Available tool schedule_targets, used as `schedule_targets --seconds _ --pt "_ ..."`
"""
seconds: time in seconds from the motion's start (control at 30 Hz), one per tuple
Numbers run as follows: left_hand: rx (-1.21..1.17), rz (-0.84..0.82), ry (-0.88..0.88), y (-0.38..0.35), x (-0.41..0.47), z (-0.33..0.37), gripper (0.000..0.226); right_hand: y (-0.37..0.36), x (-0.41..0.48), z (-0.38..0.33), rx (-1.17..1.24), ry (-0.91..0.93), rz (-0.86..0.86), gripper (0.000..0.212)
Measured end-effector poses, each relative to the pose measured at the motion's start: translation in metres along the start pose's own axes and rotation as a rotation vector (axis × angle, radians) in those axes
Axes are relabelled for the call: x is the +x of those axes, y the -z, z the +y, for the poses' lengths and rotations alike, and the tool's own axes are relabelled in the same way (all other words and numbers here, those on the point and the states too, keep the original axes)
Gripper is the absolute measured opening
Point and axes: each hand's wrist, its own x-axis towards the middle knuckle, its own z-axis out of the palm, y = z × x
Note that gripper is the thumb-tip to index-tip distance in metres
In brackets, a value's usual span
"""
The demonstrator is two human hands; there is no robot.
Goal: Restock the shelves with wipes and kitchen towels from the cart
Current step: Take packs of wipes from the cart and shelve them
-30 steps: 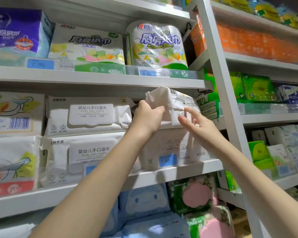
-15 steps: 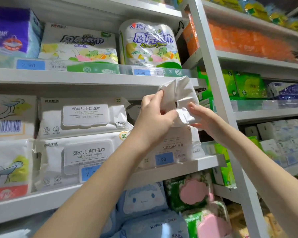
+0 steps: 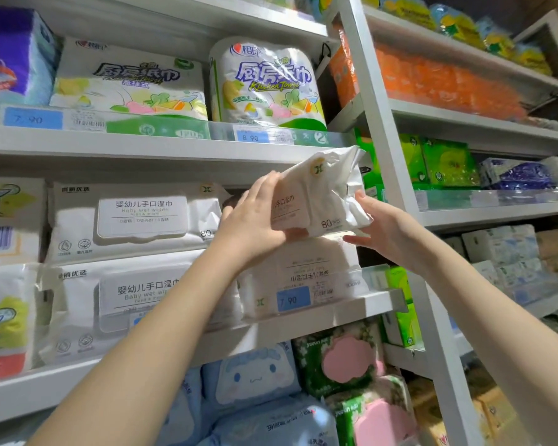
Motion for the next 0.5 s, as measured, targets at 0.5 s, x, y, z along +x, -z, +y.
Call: schedule_targets --seconds 0.5 --pt "0.374 0.19 -0.076 -0.01 0.003 0.012 0.079 -0.04 -0.044 -0.025 -0.752 0.418 0.587 0.042"
